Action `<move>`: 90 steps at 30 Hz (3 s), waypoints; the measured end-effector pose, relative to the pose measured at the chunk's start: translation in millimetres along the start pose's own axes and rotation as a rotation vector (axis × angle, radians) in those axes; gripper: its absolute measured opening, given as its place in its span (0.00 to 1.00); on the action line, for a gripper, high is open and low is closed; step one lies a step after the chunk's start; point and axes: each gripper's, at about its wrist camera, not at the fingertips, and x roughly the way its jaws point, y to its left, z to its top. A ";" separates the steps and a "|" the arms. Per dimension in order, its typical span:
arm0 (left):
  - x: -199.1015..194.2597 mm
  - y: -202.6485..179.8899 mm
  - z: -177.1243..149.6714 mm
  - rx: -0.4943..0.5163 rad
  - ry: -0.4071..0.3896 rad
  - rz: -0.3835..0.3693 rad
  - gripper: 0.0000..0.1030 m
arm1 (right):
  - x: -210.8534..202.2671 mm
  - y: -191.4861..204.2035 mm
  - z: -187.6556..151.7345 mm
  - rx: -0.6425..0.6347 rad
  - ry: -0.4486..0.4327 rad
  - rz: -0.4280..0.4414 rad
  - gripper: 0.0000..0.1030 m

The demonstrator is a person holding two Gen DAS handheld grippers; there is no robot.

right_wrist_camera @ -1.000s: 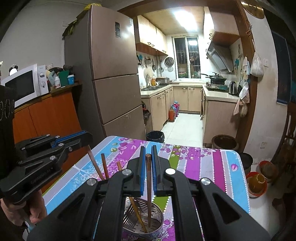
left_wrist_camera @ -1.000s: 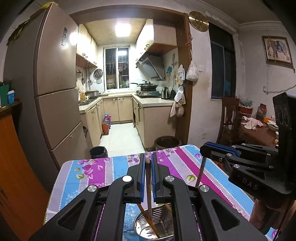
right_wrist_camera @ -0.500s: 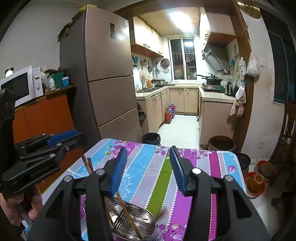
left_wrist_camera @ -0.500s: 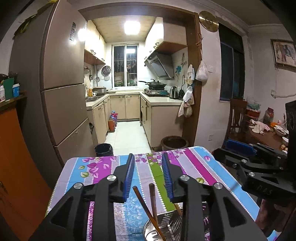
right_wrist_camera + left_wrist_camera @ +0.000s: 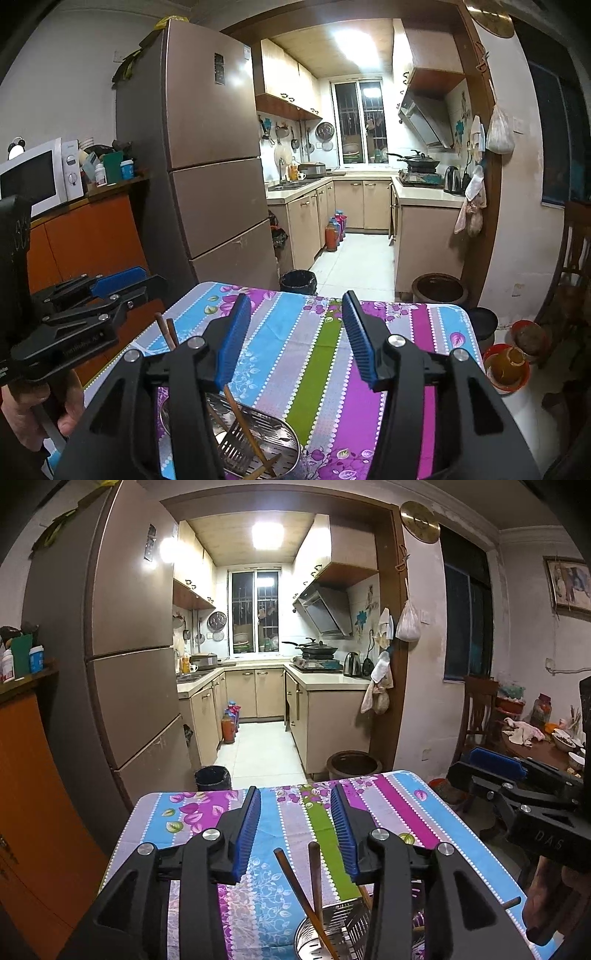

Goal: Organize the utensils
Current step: 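Raise the left tool from the holder and move back to the chopsticks, then close the left tool on another wooden chopstick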

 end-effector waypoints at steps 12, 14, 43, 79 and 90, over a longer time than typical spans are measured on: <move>-11.8 -0.9 -5.9 0.006 -0.011 -0.009 0.41 | -14.9 3.5 -2.8 0.001 -0.026 0.001 0.55; -22.3 -4.2 -11.1 0.009 -0.024 -0.013 0.43 | -25.9 6.2 -7.2 0.002 -0.039 0.007 0.55; -256.3 0.3 -244.8 0.060 -0.004 -0.093 0.53 | -240.0 108.3 -188.0 0.008 -0.052 0.140 0.65; -242.6 -22.8 -379.1 0.086 0.107 -0.201 0.13 | -208.9 188.8 -340.9 -0.064 0.157 0.137 0.15; -244.8 -26.6 -385.2 0.110 0.066 -0.174 0.13 | -189.9 200.9 -354.8 -0.088 0.156 0.027 0.12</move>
